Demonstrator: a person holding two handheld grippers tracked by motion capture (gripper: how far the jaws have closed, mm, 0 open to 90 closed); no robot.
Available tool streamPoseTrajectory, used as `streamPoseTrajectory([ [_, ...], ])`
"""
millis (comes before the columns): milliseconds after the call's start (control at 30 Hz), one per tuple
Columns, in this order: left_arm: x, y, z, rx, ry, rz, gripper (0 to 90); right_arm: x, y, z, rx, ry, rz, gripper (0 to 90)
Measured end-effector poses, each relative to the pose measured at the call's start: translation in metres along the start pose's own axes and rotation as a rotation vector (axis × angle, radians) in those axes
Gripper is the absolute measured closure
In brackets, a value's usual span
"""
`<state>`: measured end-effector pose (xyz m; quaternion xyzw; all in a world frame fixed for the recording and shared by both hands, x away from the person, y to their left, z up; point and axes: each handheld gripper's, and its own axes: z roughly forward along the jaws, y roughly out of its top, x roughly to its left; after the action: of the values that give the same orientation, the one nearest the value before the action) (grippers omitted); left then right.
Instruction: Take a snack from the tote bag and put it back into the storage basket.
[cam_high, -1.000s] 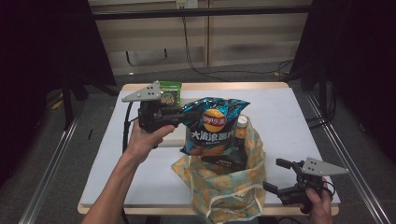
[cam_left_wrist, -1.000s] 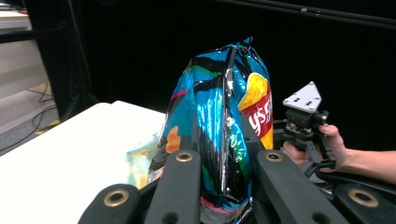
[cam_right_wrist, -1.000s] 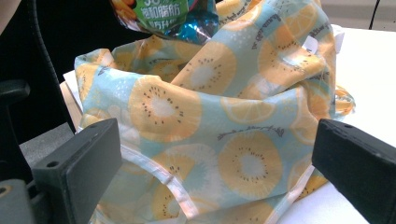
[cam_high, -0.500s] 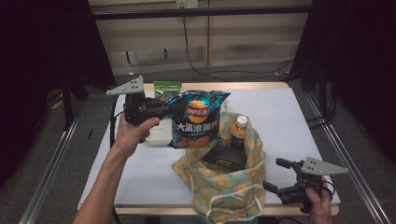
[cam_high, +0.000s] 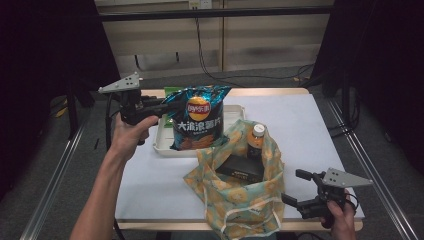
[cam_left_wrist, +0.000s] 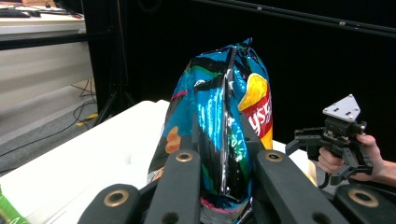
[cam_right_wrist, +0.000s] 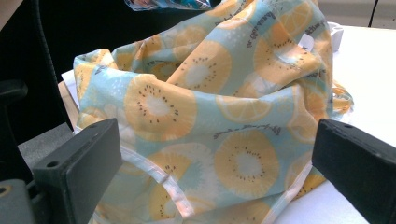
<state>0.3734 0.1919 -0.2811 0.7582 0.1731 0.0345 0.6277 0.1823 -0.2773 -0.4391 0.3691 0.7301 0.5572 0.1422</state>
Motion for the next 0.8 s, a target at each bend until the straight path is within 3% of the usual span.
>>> streamPoseTrajectory([
  [200, 0.009, 0.003, -0.01, -0.004, 0.028, -0.001, 83.6, 0.001, 0.0, 0.001, 0.003, 0.006, -0.004, 1.1],
  [300, 0.015, -0.001, -0.008, 0.006, 0.034, -0.001, 83.6, 0.001, 0.0, 0.002, 0.005, 0.006, -0.004, 1.1],
  [533, 0.034, -0.013, 0.007, 0.012, 0.055, -0.03, 83.5, 0.001, 0.0, 0.002, 0.005, 0.011, -0.003, 1.1],
  [800, 0.058, -0.014, 0.025, 0.032, 0.085, -0.057, 83.4, 0.0, 0.0, 0.003, 0.01, 0.017, 0.002, 1.1],
])
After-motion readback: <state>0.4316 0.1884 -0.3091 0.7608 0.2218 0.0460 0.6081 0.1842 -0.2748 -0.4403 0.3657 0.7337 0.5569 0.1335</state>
